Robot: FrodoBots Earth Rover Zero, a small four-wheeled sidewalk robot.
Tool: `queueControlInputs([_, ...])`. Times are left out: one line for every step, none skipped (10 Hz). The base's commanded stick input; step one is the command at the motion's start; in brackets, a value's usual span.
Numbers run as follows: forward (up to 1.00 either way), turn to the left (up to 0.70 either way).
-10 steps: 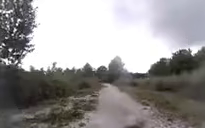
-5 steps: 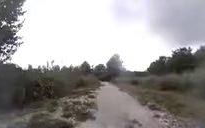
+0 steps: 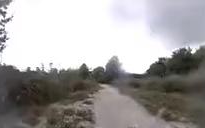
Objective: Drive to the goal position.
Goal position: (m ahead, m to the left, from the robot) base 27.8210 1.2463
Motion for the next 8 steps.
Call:
queueControlInputs([0.85,0.00])
queueControlInputs([0.85,0.00])
queueControlInputs([0.85,0.00])
queueControlInputs([0.85,0.00])
queueControlInputs([0.85,0.00])
queueControlInputs([0.85,0.00])
queueControlInputs([0.85,0.00])
queueControlInputs([0.85,0.00])
